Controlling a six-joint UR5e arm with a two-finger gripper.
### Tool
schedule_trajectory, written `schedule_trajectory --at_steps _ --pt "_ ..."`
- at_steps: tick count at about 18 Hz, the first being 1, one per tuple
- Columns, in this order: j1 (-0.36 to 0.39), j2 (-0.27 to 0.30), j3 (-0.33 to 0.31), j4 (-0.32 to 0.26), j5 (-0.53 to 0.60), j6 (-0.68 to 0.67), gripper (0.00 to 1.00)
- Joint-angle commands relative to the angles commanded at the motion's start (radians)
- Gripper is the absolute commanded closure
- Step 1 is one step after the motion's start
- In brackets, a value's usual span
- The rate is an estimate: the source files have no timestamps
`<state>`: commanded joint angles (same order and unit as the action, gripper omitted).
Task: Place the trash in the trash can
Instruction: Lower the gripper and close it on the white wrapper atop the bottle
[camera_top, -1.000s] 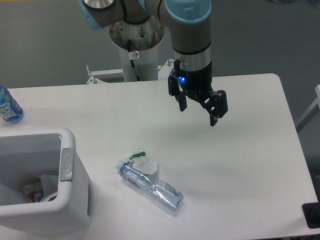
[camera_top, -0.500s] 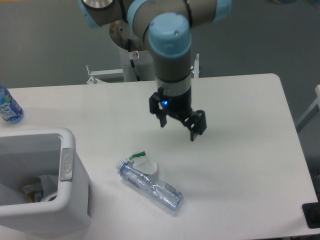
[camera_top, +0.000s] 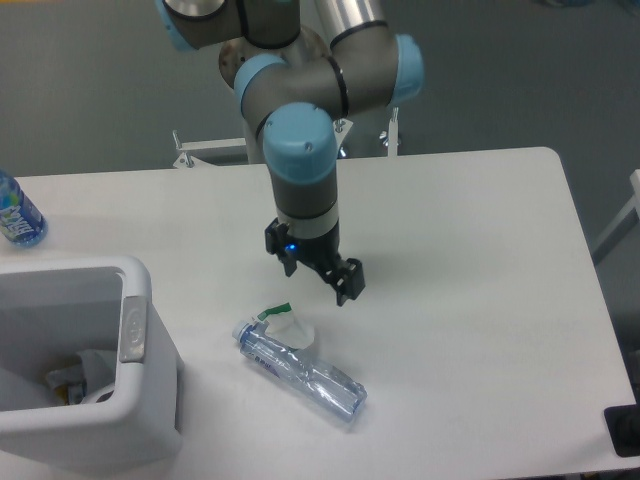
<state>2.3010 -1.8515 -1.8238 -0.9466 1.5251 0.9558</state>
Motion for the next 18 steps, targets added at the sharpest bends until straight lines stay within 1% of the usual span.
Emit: schedule_trajectory --at_steps 1,3,5,8,16,18 --pt "-0.003 -0.012 -0.011 0.018 -0.031 -0.034 0.00" --pt "-0.020 -0.053 -0.026 0.067 -0.036 -0.110 0.00" --pt "-0.041 -0.081 -0.035 0.112 -0.030 -0.134 0.00" --pt "-0.041 -0.086 -0.054 0.118 -0.029 -0.137 0.00" --pt "-0.041 -0.118 -0.032 0.124 -0.029 -0.149 0.00" --pt "-0.041 -0.132 -0.038 0.169 -0.028 -0.160 0.00"
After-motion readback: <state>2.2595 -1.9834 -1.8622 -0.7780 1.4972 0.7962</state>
